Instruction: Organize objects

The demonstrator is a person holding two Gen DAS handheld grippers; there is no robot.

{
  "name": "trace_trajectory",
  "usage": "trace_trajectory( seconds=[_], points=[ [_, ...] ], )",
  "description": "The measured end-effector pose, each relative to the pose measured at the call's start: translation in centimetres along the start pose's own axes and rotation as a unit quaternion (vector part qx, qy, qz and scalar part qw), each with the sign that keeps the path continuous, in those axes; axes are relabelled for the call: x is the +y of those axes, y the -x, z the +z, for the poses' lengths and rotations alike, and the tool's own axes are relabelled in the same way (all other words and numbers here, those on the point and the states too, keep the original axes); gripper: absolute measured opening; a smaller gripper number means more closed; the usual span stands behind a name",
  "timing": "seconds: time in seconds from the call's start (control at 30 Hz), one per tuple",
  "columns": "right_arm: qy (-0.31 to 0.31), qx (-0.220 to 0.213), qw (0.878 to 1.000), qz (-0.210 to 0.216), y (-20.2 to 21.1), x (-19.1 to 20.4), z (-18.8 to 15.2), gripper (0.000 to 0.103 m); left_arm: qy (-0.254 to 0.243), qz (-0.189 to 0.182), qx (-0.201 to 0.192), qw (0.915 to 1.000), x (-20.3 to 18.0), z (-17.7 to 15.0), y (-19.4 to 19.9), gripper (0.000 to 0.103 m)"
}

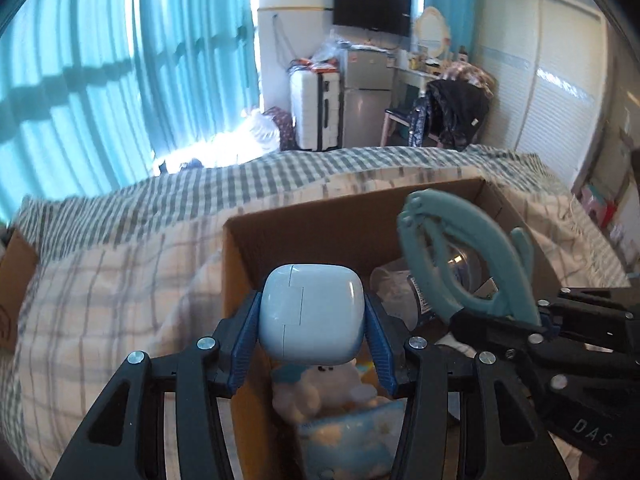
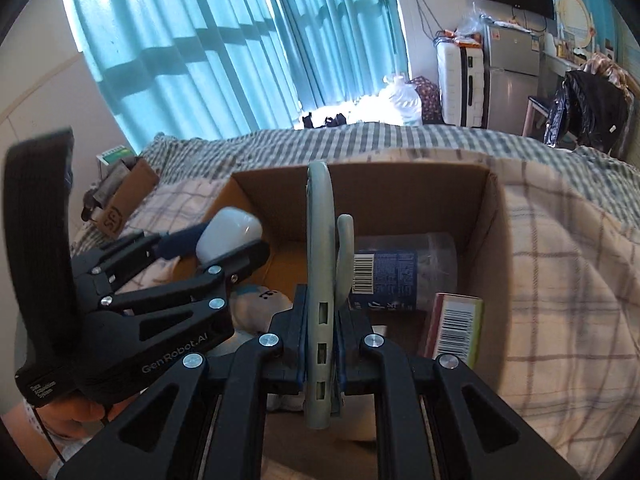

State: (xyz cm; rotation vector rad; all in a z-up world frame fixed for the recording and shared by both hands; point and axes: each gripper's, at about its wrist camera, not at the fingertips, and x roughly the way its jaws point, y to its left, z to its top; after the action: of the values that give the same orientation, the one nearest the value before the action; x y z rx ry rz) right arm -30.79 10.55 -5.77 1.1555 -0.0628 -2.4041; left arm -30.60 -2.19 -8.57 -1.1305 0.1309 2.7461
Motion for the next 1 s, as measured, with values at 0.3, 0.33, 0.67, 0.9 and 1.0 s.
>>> trace_trajectory(
  seconds=[0.3, 0.33, 0.67, 0.9, 1.0],
  points=[
    [-0.024, -0.046, 0.999, -0.005, 3.4, -0.8, 0.5, 0.039, -0.003, -0.026, 0.014, 0.9996, -0.4, 0.5, 1.3, 0.086],
    [-0.022, -0.048, 0.999, -0.011, 4.2, -0.7, 0.7, 0.039, 0.002, -0.023, 0.013, 0.9996, -0.5, 0.7, 2.3, 0.093],
    [-0.002, -0.123, 0.992, -0.036, 18.4, 3.0, 1.9, 0.055, 0.055, 0.000, -0.095, 0.9940, 0.4, 5.0, 18.5, 0.103],
    [0.042, -0.198, 0.977, -0.067, 30.2, 8.5, 0.9, 0.077, 0.084, 0.026, -0.191, 0.9776, -0.2, 5.6, 31.3, 0.103],
    [0.048, -0.220, 0.971, -0.080, 34.1, 10.0, -0.8, 0.087, 0.098, 0.044, -0.223, 0.9690, -0.8, 4.6, 35.8, 0.103]
  ],
)
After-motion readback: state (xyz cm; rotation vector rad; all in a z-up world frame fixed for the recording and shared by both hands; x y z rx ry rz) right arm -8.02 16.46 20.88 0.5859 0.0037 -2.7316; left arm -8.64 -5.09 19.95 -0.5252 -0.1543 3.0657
